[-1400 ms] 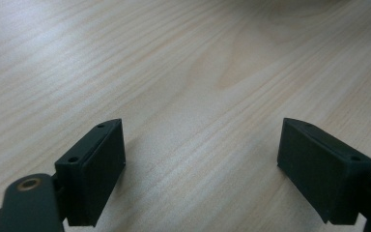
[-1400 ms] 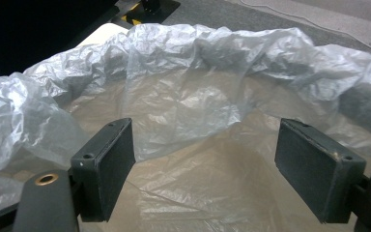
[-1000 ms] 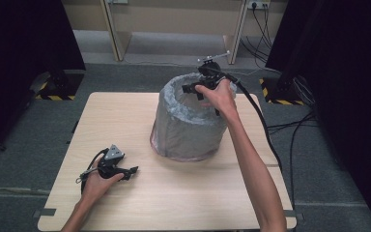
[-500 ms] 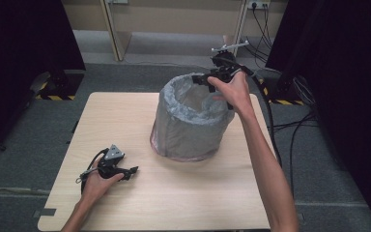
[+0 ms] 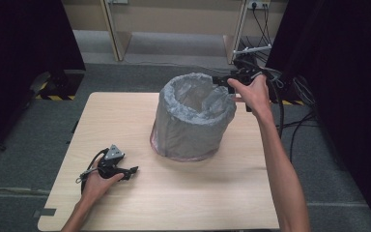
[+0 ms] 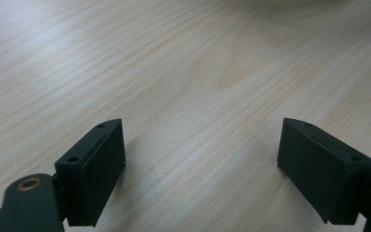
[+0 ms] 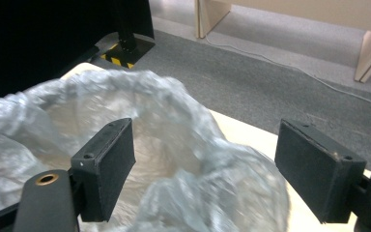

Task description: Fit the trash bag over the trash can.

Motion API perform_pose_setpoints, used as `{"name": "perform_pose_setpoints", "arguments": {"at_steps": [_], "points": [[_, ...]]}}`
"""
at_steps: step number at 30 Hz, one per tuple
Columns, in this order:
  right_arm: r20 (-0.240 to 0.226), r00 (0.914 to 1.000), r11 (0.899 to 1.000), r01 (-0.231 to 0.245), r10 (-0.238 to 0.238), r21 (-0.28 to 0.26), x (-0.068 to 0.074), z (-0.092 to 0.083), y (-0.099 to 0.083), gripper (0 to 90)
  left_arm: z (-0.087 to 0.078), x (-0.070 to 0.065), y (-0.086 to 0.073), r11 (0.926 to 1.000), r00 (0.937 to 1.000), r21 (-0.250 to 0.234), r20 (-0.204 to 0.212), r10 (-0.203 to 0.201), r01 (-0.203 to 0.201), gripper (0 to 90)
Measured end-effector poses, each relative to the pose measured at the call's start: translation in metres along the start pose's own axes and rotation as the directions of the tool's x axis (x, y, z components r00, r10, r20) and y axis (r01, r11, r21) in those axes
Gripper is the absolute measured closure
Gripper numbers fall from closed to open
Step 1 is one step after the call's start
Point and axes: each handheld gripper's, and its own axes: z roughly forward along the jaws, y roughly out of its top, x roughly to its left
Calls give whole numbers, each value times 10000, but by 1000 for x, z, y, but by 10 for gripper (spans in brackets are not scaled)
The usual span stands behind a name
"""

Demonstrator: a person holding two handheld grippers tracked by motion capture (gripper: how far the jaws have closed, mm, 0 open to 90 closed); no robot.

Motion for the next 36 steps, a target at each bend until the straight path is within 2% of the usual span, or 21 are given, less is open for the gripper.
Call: {"name": "perform_pose_setpoints", "arguments": {"at_steps": [6, 12, 24, 31, 36], "points": [[88, 9997, 9997, -248, 249, -82, -13, -4, -7, 221, 0, 0, 0, 10000, 10000, 0, -2, 0, 0, 163], [132, 9996, 9996, -268, 268, -71, -22, -6, -13, 220, 0, 0, 0, 10000, 10000, -3, -1, -8, 8, 164], [-52, 9981, 9962, -621, 619, -611, -41, -16, -27, 214, 0, 0, 0, 10000, 10000, -3, -2, -7, 7, 163], [112, 9968, 9926, -780, 793, -926, -53, -20, -36, 214, 0, 0, 0, 10000, 10000, -1, -6, -6, 6, 163], [217, 9962, 9926, -824, 847, -892, -58, -21, -41, 213, 0, 0, 0, 10000, 10000, -2, -11, -6, 6, 163]]}}
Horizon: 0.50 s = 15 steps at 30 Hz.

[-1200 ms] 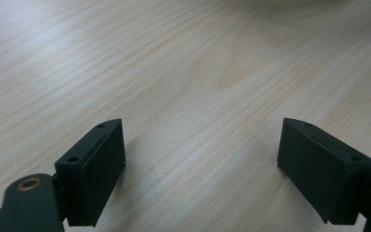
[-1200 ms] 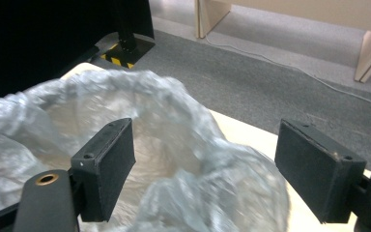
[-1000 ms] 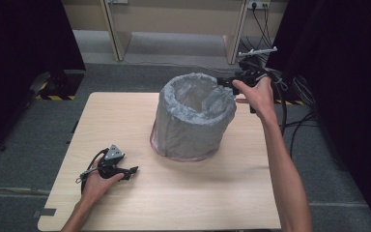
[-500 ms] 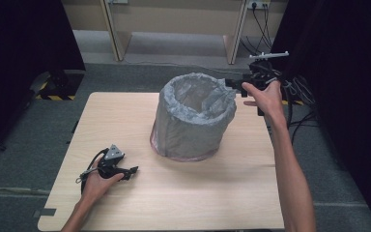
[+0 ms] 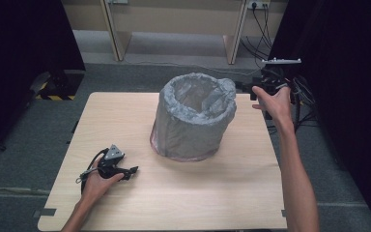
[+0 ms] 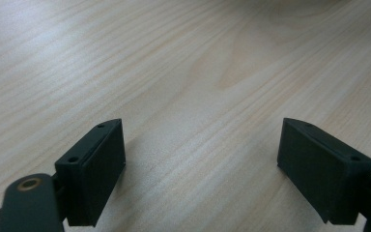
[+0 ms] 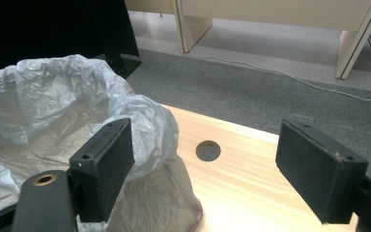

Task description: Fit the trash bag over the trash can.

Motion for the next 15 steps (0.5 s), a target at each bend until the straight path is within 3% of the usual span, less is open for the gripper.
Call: {"name": "perform_pose_setpoints", "arguments": {"at_steps": [7, 15], "points": [[188, 9998, 9998, -108, 111, -156, -9, -2, -6, 213, 0, 0, 0, 10000, 10000, 1, -1, -3, 3, 163], [499, 9986, 9999, -164, 162, 37, -20, 3, -23, 216, 0, 0, 0, 10000, 10000, -2, -2, -7, 7, 164]]}}
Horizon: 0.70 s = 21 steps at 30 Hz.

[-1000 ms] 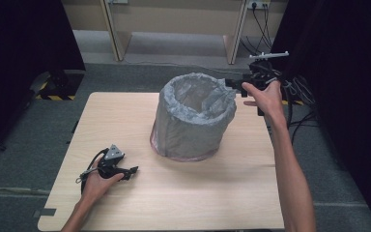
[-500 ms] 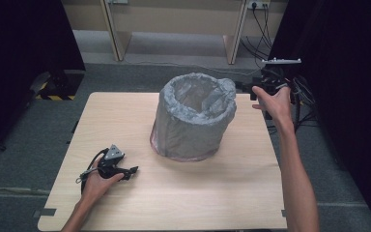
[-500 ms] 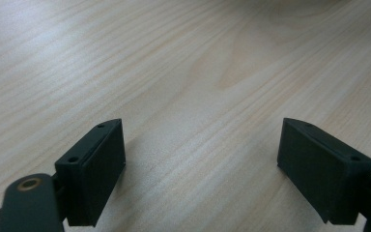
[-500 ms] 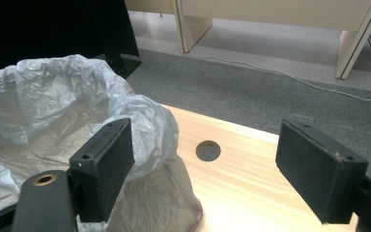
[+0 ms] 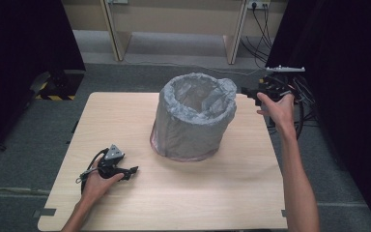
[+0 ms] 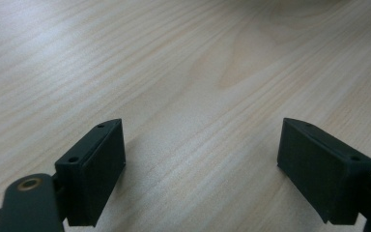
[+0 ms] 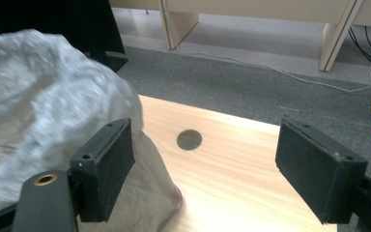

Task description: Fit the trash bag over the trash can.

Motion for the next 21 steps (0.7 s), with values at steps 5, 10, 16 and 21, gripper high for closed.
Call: {"name": "perform_pose_setpoints", "arguments": {"at_steps": [5, 10, 16, 21], "points": [[122, 9999, 9998, -84, 82, 194, -5, 10, -17, 218, 0, 0, 0, 10000, 10000, -1, -3, -3, 3, 164], [85, 9999, 9997, 68, -70, 235, -5, 20, -29, 218, 0, 0, 0, 10000, 10000, 6, -41, -26, 26, 164], [370, 9991, 9995, 190, -199, 251, -3, 28, -45, 218, -1, -1, -1, 10000, 10000, -5, -60, -53, 53, 164], [388, 9991, 9995, 154, -164, 279, -3, 32, -61, 217, -1, -1, -1, 10000, 10000, -8, -58, -55, 55, 163]]}}
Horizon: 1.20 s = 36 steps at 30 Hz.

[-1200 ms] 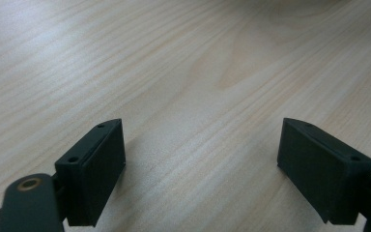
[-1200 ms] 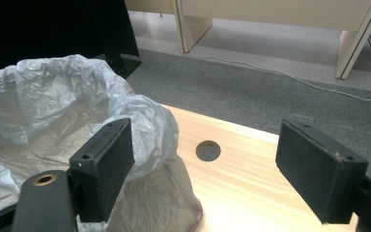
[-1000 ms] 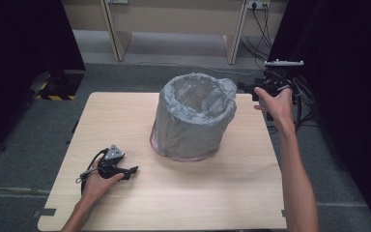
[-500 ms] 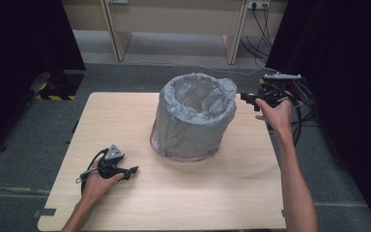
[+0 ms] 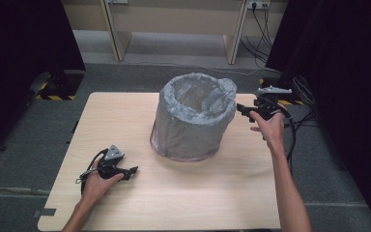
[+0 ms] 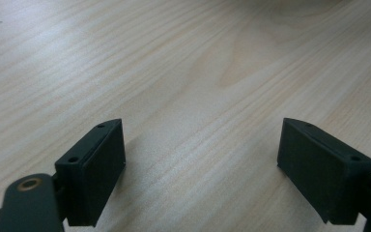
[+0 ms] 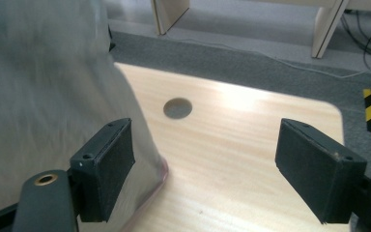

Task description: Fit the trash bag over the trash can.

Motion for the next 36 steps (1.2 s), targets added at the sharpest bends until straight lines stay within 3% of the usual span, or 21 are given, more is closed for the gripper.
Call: {"name": "perform_pose_setpoints", "arguments": {"at_steps": [14, 30, 36], "points": [[-130, 9996, 9985, -245, 251, 487, 1, 21, -46, 217, 0, 0, 0, 10000, 10000, -1, -2, -2, 2, 163], [-119, 9979, 9967, -635, 642, 501, 3, 35, -78, 210, 0, 0, 0, 10000, 10000, 1, -2, 1, -1, 163], [-9, 9983, 9974, -589, 590, 419, 7, 41, -91, 211, 0, 0, 0, 10000, 10000, 2, -4, -1, 1, 163]]}}
